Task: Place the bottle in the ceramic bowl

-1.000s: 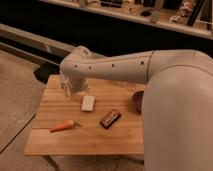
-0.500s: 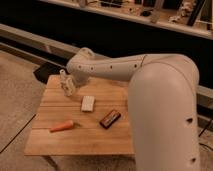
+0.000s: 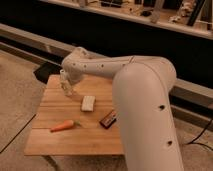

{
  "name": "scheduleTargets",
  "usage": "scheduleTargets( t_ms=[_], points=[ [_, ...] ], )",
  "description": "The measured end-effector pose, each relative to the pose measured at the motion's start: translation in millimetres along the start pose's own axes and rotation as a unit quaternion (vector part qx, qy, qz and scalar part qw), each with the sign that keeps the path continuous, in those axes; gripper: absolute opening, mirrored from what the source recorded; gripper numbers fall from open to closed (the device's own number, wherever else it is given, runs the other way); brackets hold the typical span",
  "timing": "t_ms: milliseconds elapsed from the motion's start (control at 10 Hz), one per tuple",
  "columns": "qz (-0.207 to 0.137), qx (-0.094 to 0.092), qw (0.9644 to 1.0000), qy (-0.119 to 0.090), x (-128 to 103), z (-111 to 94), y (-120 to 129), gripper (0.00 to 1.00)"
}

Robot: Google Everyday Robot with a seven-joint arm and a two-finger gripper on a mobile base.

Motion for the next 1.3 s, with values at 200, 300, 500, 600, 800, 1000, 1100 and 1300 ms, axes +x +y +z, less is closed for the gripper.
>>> scheduleTargets(
  t_ms=[200,300,500,600,800,1000,1100,1300],
  points=[
    [-0.063,-0.014,0.9978,0.015,-8,6,2,0.65],
    [-0.091,-0.018,0.9955,0.021,-12,8,-2,0.65],
    [-0.121,-0.014,0.9921,0.027,-22,9,-16,0.65],
    [-0.127,-0.010,0.9914,0.030,-27,10,-26,0.65],
    [-0.130,-0.015,0.9908,0.034,-37,15,-39,0.65],
    [-0.132,-0.034,0.9897,0.042,-42,21,-38,0.65],
    [-0.135,-0.048,0.9887,0.046,-44,23,-34,0.65],
    [-0.143,-0.080,0.9847,0.059,-45,27,-25,0.65]
  ],
)
